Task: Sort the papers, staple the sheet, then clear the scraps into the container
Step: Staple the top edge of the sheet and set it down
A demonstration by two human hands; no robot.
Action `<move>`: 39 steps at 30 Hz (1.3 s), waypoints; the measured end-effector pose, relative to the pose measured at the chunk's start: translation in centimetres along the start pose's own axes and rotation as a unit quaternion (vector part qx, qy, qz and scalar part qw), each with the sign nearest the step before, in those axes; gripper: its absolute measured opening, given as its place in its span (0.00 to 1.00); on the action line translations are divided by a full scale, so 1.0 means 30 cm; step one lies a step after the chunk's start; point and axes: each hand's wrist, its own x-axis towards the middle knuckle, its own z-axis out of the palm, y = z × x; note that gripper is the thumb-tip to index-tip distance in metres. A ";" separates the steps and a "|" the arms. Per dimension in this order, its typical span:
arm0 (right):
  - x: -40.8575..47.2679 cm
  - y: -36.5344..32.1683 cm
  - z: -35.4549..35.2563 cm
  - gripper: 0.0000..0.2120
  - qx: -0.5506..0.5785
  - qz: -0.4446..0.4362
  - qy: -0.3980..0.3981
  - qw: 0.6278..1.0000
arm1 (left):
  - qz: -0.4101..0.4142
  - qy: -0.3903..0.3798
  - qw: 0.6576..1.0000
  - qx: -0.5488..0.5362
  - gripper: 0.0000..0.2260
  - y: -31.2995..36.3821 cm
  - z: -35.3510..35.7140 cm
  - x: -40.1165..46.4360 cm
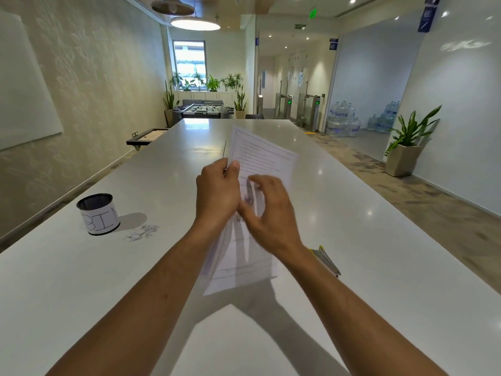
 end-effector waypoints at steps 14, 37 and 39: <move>-0.022 0.022 -0.006 0.34 0.130 0.123 -0.066 0.982 | -0.192 -0.114 0.937 -0.269 0.13 0.035 0.117 -0.029; 0.154 0.532 -0.236 0.14 0.342 0.342 0.062 0.873 | -0.141 -0.209 0.956 -0.151 0.24 -0.365 0.323 0.131; 0.166 0.573 -0.238 0.14 0.314 0.349 0.049 0.881 | -0.142 -0.222 0.944 -0.198 0.24 -0.380 0.354 0.154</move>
